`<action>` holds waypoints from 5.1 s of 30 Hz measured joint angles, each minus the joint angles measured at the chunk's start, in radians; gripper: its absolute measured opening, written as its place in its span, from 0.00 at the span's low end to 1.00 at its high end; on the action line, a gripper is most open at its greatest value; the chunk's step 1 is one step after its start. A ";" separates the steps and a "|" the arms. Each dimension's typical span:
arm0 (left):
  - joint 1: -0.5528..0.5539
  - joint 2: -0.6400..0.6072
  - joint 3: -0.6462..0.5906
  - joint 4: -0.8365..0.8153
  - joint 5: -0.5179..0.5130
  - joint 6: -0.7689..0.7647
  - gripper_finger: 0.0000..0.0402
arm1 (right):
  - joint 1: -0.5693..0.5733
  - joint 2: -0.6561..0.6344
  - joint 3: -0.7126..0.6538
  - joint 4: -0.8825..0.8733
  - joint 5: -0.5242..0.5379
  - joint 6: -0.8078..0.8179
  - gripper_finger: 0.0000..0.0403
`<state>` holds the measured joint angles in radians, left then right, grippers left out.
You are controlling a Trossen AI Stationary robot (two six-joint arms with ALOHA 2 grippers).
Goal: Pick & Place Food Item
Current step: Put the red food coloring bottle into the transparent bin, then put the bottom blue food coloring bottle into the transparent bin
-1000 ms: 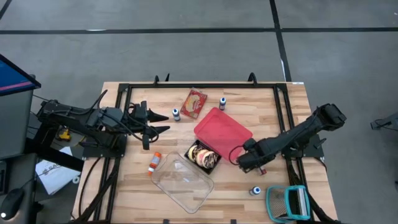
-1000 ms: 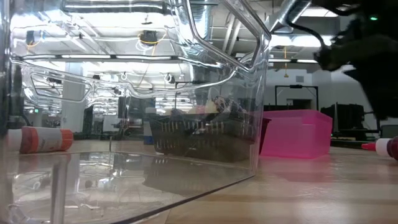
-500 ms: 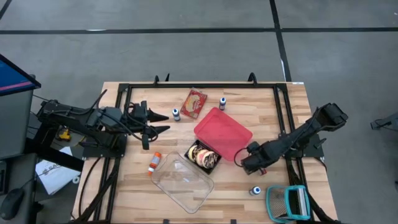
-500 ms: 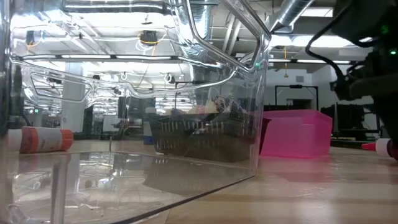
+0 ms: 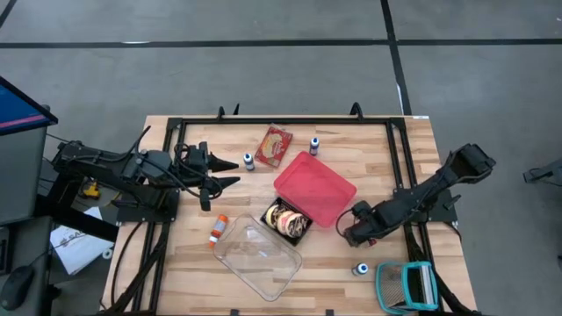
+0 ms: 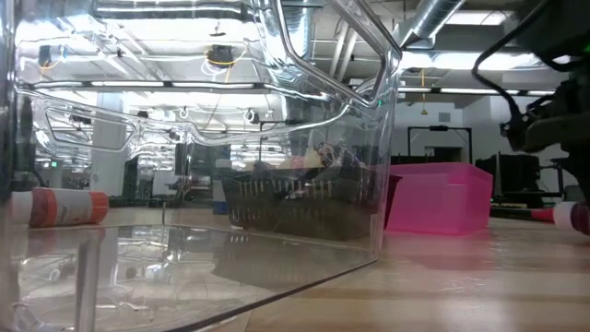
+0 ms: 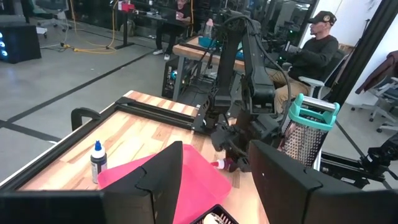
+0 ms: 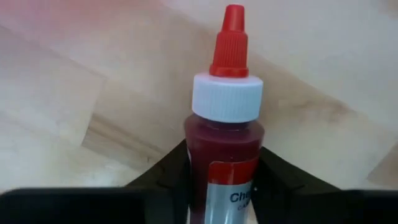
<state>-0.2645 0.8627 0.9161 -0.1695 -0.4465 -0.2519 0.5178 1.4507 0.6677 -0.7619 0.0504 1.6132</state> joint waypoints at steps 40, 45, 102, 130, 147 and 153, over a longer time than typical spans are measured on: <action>0.003 -0.071 0.000 -0.097 -0.024 0.000 0.45 | -0.221 0.454 0.835 0.397 -0.350 -0.704 0.31; 0.003 -0.071 0.001 -0.098 -0.024 0.000 0.45 | -0.249 0.479 0.835 0.366 -0.382 -0.730 0.31; 0.001 -0.071 0.000 -0.143 -0.024 0.007 0.45 | -0.131 0.281 0.871 -0.180 -0.245 -0.596 0.48; 0.002 -0.071 0.000 -0.040 0.003 0.008 0.45 | 0.153 0.272 0.606 -0.357 -0.213 -0.161 0.61; 0.002 -0.071 0.000 -0.031 0.003 0.000 0.45 | 0.201 0.272 0.603 -0.314 -0.227 -0.101 0.60; 0.002 -0.071 0.000 -0.031 0.003 0.000 0.45 | 0.202 0.272 0.603 -0.316 -0.220 -0.101 0.51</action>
<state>-0.2626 0.7919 0.9161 -0.2001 -0.4435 -0.2516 0.7197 1.7226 1.2705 -1.0779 -0.1699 1.5120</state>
